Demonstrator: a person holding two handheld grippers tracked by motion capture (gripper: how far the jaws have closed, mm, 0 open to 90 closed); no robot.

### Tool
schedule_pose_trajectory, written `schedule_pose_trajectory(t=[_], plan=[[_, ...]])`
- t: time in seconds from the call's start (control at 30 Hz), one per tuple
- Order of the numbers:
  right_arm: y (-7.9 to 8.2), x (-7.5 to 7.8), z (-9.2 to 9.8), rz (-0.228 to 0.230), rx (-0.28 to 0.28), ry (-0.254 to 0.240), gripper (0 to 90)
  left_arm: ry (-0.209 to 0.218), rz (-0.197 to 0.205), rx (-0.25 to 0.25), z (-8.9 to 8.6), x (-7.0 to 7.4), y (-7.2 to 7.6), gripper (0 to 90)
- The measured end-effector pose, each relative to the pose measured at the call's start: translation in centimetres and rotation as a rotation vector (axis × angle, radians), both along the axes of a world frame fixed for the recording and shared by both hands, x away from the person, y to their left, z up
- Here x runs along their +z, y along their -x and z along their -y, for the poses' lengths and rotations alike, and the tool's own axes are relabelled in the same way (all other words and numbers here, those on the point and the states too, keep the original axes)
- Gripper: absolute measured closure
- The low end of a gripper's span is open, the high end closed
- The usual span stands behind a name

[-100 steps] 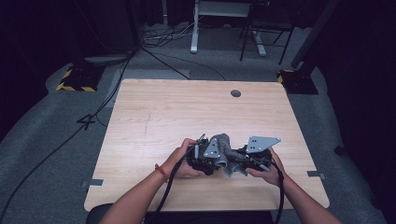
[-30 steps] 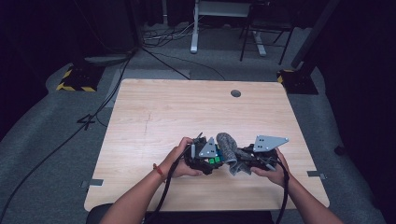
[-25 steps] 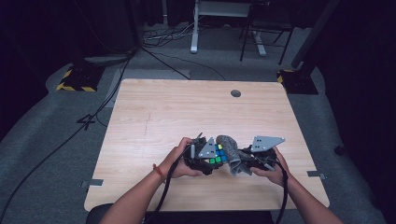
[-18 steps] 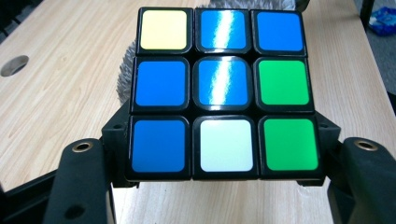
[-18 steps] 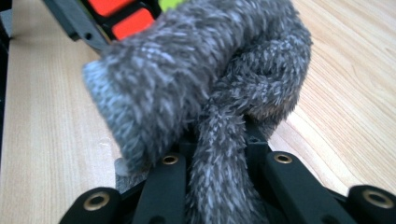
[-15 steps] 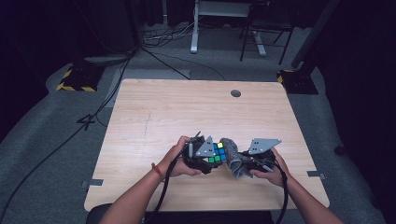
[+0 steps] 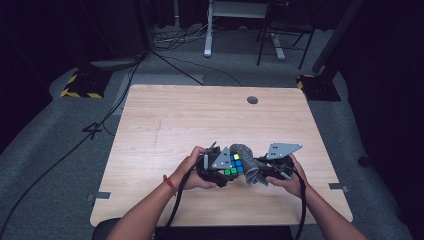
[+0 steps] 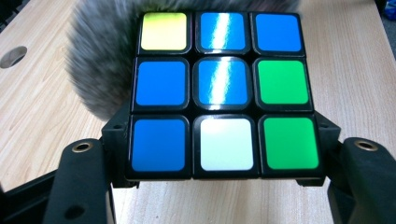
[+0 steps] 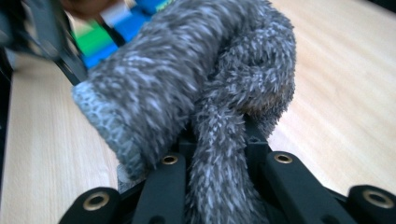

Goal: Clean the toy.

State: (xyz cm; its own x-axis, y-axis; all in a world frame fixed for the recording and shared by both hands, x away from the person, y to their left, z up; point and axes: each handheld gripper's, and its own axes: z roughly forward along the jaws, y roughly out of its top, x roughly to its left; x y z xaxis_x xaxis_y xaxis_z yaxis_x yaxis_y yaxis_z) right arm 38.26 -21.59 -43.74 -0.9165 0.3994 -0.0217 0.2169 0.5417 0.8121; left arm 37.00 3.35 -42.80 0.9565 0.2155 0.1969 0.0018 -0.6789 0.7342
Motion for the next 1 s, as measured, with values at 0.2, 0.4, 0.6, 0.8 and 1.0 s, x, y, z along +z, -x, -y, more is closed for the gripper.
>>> schedule_pose_trajectory(t=[0.2,0.4,0.6,0.8,1.0], plan=[[0.5,-1.0,-0.2,-0.014,0.023,0.038,76.8,0.015,0.011,0.01,-0.6,0.5,-0.3,33.5],[1.5,0.0,-0.1,0.024,0.062,0.0,76.7,0.012,0.005,0.039,-1.3,0.4,-0.8,33.6],[2.0,1.4,-0.4,0.07,0.063,-0.042,76.5,0.001,-0.02,0.028,-0.8,-0.2,-0.6,33.6],[1.4,1.8,-0.4,0.087,0.033,-0.06,76.5,-0.012,-0.015,0.01,-0.1,-0.3,-0.2,33.5],[0.1,-0.2,-0.3,-0.003,0.016,0.045,76.6,0.02,-0.012,-0.016,-0.2,0.2,0.0,33.5]])
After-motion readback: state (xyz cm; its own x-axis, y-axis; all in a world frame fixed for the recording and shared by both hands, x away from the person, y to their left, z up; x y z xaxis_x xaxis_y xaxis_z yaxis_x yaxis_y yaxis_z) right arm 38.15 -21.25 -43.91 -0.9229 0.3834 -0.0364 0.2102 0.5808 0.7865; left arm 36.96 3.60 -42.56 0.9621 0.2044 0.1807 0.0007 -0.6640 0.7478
